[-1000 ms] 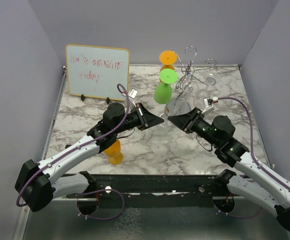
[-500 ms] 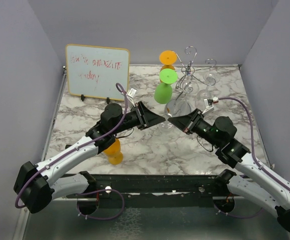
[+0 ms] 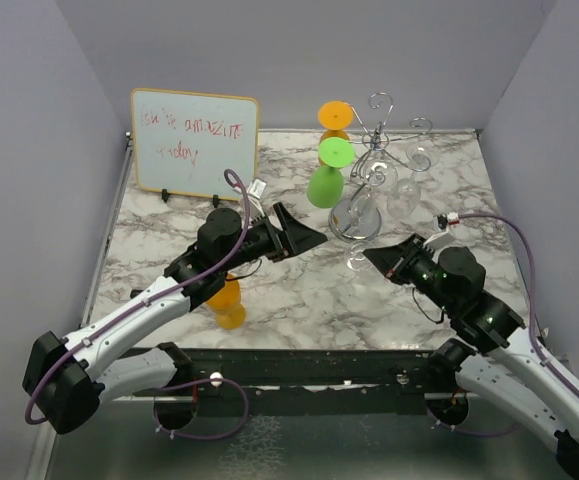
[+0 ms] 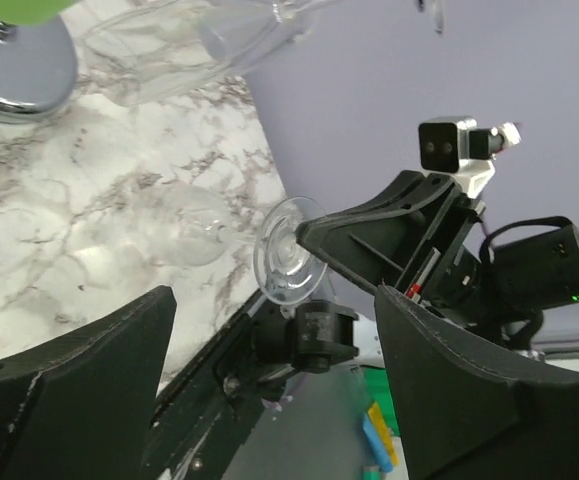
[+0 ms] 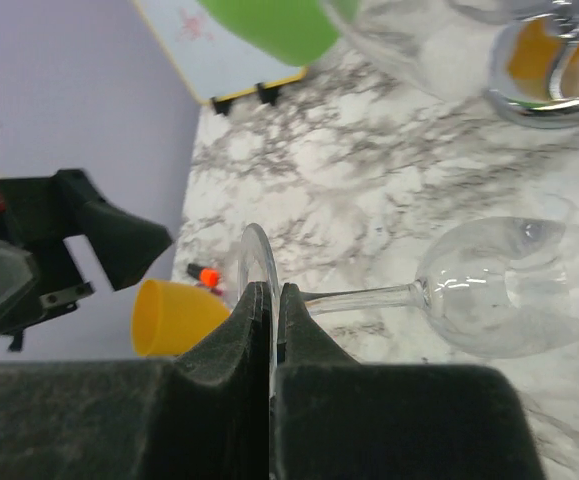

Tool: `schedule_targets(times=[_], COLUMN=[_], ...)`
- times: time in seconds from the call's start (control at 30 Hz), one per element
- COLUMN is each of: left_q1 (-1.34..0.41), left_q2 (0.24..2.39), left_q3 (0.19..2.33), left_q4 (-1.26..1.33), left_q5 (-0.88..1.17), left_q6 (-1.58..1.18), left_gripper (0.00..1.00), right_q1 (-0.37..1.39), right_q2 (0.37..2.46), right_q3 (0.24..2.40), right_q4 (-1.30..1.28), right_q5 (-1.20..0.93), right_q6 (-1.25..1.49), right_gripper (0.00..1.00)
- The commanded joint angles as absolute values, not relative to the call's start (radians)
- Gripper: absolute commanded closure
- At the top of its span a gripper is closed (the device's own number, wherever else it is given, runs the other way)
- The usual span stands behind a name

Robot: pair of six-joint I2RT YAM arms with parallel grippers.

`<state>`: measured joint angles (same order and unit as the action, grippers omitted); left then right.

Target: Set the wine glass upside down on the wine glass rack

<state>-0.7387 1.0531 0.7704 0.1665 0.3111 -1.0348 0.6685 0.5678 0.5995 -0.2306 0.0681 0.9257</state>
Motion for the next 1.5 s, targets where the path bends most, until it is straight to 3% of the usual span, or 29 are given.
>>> schedule_targets(times=[0.0,0.43,0.8,1.17,1.47], left_q1=[-0.73,-0.723,-0.719,-0.716,-0.713], left_q2=[1.022,1.019,1.04,1.059,1.08], left_q3=[0.811,0.813,0.85,0.868,0.874], left_q4=[0.045,-0.022,-0.081,-0.111,-0.106], left_q5=[0.212,0.171,0.145,0.142,0.154], left_q6=[-0.946,-0.91,-0.844,-0.799,-0.783], left_gripper=[0.17,0.16,0.16,0.16,0.16], right_q1=[0.67,0.67,0.67,0.603,0.276], right_q2=[0.54,0.511,0.554,0.666,0.749], right_q3=[0.671,0.666,0.629,0.699,0.697], right_q4=[-0.466,-0.617,-0.453,-0.337,-0.252], right_q5=[0.351,0.756,0.88,0.852,0.528], right_q6=[0.904,0.981,0.907,0.801,0.798], right_gripper=[0.99,0.99,0.99,0.99,0.99])
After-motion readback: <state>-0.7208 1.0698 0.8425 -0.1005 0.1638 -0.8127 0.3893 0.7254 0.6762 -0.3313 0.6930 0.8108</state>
